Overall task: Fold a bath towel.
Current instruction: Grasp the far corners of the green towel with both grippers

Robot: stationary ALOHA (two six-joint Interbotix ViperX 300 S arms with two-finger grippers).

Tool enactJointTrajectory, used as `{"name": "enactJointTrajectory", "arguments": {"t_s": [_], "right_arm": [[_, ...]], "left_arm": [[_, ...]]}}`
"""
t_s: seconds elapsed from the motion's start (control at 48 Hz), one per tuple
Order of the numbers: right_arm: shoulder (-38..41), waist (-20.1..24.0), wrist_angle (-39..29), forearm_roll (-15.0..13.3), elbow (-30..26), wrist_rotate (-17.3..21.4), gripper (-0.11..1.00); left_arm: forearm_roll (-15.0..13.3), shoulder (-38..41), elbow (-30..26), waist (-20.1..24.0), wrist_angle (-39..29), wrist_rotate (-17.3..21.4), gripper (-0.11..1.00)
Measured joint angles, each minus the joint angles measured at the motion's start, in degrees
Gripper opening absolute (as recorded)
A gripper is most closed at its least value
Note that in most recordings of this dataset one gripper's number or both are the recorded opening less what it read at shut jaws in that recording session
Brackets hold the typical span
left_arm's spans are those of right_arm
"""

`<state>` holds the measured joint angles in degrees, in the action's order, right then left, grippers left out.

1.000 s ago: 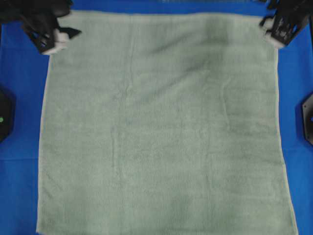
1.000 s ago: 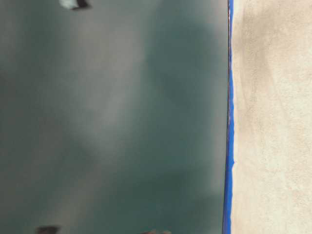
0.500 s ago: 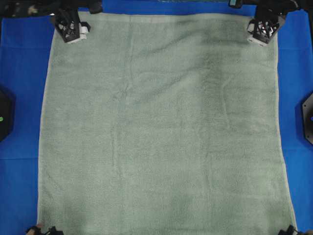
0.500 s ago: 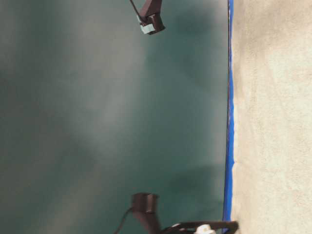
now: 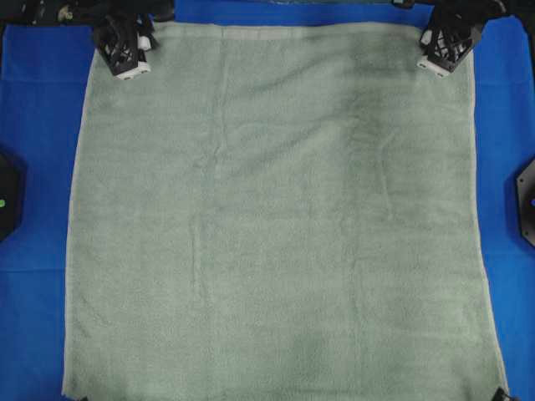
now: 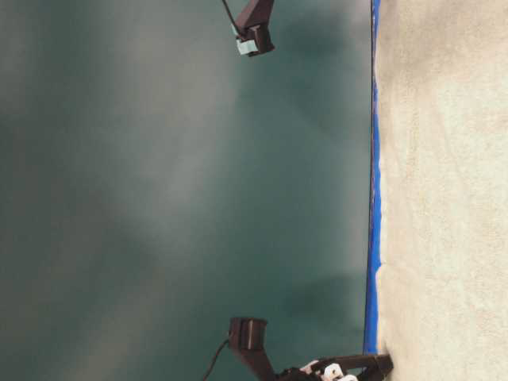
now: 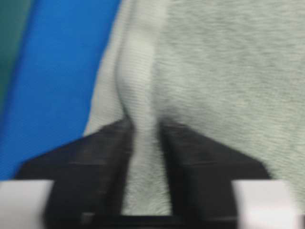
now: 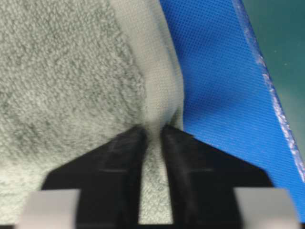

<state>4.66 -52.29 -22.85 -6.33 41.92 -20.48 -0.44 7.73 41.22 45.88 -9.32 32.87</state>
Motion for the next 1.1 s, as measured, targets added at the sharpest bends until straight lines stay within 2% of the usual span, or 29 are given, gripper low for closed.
{"name": "enactJointTrajectory", "arguments": {"t_s": [0.063, 0.292, 0.396, 0.667, 0.896, 1.021, 1.105], "right_arm": [[-0.09, 0.0, -0.18, 0.09, 0.26, 0.09, 0.1], [-0.53, 0.44, -0.09, 1.05, 0.88, 0.18, 0.1], [-1.49, 0.62, -0.18, 1.23, 1.41, 0.88, 0.1], [-11.69, 0.62, -2.2, 1.32, 2.02, 1.58, 0.1], [-20.92, 0.62, -5.45, 1.41, 2.55, 2.64, 0.1], [-21.8, 1.58, -6.86, 1.85, 3.78, 4.39, 0.1], [-22.85, 4.48, -8.88, 2.99, 4.75, 6.42, 0.1]], "left_arm": [[-0.18, -0.09, 1.05, 0.09, -0.7, -0.53, 0.04], [-0.18, -1.05, 3.08, -0.44, -1.49, -0.62, 0.05], [-0.18, -2.99, 2.99, -0.35, -4.31, -0.53, 0.05], [-0.18, -14.68, -0.79, -0.44, -11.87, -0.35, 0.05], [-0.09, -19.34, -1.67, -0.44, -16.79, -0.53, 0.05], [-0.18, -20.21, -0.53, -1.49, -17.93, -2.02, 0.05], [-0.18, -21.45, 1.23, -4.66, -19.51, -4.57, 0.05]]}}
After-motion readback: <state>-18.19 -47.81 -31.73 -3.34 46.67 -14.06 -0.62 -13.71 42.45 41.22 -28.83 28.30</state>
